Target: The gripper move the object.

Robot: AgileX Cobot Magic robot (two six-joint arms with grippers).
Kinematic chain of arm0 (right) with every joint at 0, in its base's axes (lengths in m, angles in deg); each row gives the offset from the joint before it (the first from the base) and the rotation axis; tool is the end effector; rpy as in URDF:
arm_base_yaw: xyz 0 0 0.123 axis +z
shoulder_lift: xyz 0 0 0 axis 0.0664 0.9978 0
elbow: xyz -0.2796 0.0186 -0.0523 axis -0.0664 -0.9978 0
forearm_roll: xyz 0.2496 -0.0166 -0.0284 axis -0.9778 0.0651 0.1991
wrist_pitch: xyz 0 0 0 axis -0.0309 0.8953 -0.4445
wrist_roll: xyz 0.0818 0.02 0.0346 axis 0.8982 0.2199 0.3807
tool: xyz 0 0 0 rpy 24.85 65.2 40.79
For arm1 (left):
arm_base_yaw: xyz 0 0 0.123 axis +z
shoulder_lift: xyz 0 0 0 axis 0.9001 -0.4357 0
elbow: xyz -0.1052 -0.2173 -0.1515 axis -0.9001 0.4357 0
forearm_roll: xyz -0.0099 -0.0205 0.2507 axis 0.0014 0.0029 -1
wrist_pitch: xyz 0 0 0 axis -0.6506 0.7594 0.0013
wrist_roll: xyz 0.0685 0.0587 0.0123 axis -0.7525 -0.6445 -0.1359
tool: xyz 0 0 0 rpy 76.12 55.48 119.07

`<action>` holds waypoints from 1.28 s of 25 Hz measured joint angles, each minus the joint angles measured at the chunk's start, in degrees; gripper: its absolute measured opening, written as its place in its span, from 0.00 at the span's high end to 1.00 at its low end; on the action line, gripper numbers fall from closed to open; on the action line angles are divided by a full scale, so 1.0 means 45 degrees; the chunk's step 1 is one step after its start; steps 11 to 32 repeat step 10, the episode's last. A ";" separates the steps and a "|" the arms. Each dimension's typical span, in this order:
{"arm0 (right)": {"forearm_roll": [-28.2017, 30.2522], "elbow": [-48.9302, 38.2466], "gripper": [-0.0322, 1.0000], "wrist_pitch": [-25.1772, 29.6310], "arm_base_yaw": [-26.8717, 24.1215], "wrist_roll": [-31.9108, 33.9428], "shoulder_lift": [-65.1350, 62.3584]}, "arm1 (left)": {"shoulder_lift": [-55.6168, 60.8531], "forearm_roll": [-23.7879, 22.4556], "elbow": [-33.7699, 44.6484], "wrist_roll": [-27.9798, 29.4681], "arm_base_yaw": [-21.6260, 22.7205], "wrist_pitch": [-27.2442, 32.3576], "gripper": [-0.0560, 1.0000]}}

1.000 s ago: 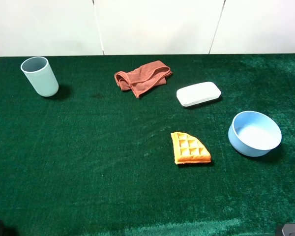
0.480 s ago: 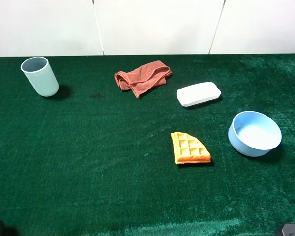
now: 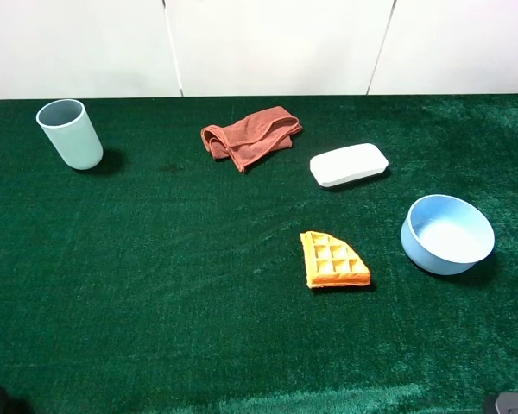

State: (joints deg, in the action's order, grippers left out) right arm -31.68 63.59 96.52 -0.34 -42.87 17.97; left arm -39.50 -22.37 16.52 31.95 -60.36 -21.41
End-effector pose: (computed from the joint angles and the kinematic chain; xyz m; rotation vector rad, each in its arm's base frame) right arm -0.0042 0.0067 0.2812 0.0151 1.9941 0.0154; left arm -0.0061 -0.0021 0.2776 -0.0363 2.0379 0.0351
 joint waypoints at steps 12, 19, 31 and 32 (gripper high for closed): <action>0.0000 0.0000 0.30 0.0000 0.0000 0.0012 0.0000 | 0.0000 0.0000 0.0000 0.0000 0.0000 0.0000 0.07; 0.0000 0.0000 0.30 0.0000 0.0000 0.0012 0.0000 | 0.0000 0.0000 0.0000 0.0000 0.0000 0.0000 0.07; 0.0000 0.0000 0.30 0.0000 0.0000 0.0012 0.0000 | 0.0000 0.0000 0.0000 0.0000 0.0000 0.0000 0.07; 0.0000 0.0000 0.30 0.0000 0.0000 0.0012 0.0000 | 0.0000 0.0000 0.0000 0.0000 0.0000 0.0000 0.07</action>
